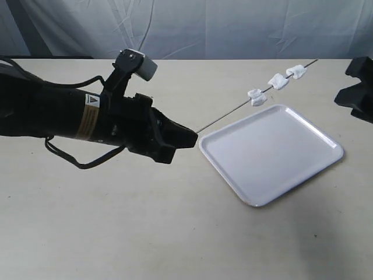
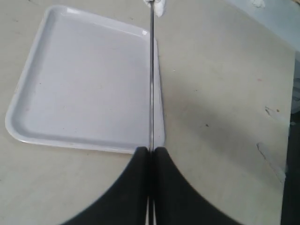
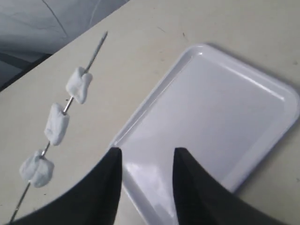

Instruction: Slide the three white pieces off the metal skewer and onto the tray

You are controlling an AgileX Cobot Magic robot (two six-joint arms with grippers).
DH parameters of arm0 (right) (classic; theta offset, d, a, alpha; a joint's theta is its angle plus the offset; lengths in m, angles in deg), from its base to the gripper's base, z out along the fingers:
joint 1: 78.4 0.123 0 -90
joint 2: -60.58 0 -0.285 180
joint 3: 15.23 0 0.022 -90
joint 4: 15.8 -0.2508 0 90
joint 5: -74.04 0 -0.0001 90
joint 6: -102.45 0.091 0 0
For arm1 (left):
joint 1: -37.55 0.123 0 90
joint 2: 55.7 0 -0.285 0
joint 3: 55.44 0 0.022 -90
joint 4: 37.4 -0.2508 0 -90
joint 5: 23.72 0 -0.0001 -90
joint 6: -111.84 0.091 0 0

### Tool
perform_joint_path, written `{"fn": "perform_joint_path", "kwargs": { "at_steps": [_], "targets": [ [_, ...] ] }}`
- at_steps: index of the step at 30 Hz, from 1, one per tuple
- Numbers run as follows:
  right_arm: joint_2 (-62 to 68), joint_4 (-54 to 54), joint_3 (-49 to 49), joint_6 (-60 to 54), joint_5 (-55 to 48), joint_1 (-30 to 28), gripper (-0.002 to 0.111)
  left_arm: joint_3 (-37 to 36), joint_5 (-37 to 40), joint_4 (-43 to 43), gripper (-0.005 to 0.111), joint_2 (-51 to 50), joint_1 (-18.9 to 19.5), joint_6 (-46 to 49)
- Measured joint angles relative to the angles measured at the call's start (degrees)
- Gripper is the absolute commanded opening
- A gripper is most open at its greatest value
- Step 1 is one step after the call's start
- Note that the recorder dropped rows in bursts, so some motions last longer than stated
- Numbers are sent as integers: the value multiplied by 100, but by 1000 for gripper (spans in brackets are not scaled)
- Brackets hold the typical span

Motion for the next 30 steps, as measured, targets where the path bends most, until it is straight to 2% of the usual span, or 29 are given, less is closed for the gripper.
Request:
{"fn": "perform_joint_path", "kwargs": {
  "at_steps": [3, 6, 8, 16, 30],
  "targets": [
    [171, -950, 0, -601, -90, 0, 34, -143, -254, 364, 0, 10, 0, 234],
    [284, -2646, 0, -1852, -266, 0, 34, -404, -618, 942, 0, 10, 0, 593],
    [297, -3038, 0, -2186, -276, 0, 34, -549, -800, 1101, 0, 10, 0, 636],
    [297, -3788, 0, -2757, -431, 0, 34, -778, -1139, 1552, 0, 10, 0, 769],
    [297, -4003, 0, -2933, -341, 0, 34, -778, -1430, 1363, 0, 22, 0, 682]
  ]
}}
